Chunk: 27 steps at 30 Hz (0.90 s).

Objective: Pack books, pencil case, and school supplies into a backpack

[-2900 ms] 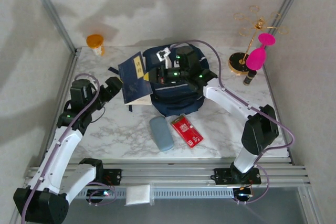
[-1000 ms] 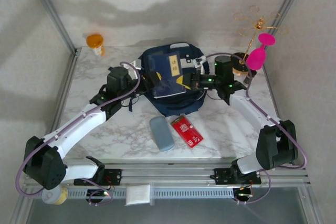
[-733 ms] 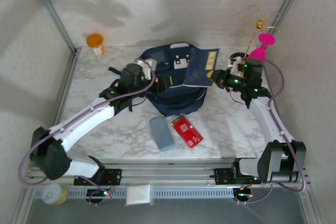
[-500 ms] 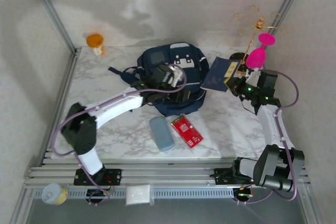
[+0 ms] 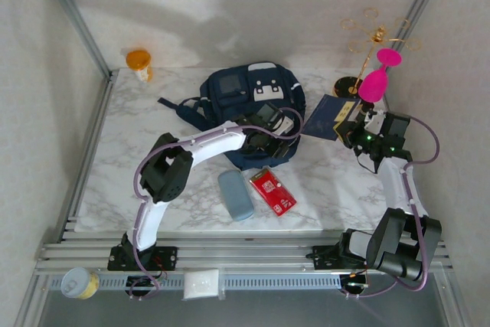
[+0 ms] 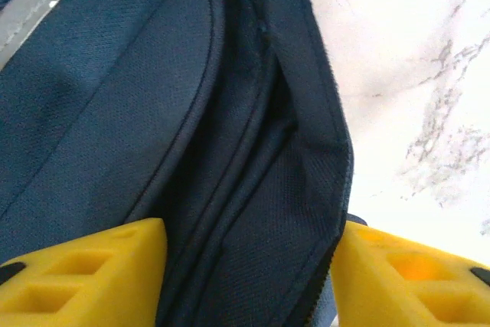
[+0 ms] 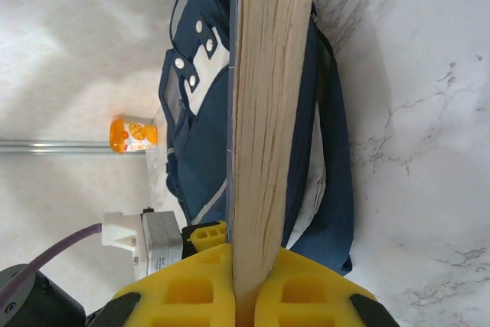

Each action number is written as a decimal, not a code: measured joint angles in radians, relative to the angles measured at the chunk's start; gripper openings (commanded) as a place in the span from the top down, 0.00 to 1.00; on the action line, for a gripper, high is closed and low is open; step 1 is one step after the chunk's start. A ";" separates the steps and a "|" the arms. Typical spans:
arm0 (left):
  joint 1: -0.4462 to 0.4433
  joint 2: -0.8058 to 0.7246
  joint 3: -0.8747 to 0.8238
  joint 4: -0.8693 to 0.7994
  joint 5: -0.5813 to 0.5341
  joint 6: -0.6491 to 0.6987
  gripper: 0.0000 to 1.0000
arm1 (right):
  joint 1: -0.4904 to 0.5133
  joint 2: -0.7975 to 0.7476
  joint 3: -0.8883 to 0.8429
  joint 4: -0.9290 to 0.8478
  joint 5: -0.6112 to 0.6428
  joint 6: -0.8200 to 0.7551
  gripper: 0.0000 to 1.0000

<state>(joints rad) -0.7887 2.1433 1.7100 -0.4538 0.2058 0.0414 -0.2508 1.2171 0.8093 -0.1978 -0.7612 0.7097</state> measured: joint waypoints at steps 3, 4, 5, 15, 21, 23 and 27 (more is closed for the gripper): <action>0.003 0.000 0.011 0.001 -0.021 0.011 0.76 | 0.000 0.000 -0.006 0.006 -0.002 -0.001 1.00; 0.006 0.000 0.014 0.001 -0.024 0.016 0.81 | 0.000 0.000 -0.008 0.006 -0.002 -0.002 1.00; 0.010 0.000 0.016 0.001 -0.026 0.018 0.87 | 0.000 0.000 -0.009 0.006 -0.002 -0.004 1.00; 0.038 -0.035 0.077 -0.042 -0.069 0.001 1.00 | 0.000 -0.001 -0.009 -0.065 0.003 -0.055 1.00; 0.038 -0.203 0.084 -0.020 -0.164 -0.056 1.00 | 0.034 -0.022 -0.019 -0.102 0.003 -0.083 1.00; 0.038 -0.257 0.087 0.010 -0.209 -0.074 1.00 | 0.093 -0.008 -0.019 -0.098 0.002 -0.086 1.00; 0.045 -0.338 0.087 0.057 -0.291 -0.102 1.00 | 0.274 0.093 -0.026 0.030 -0.017 -0.029 1.00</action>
<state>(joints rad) -0.7441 1.8057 1.7969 -0.3965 -0.0849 -0.0605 0.0227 1.3106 0.7834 -0.1677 -0.7780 0.6811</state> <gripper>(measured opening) 0.055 0.086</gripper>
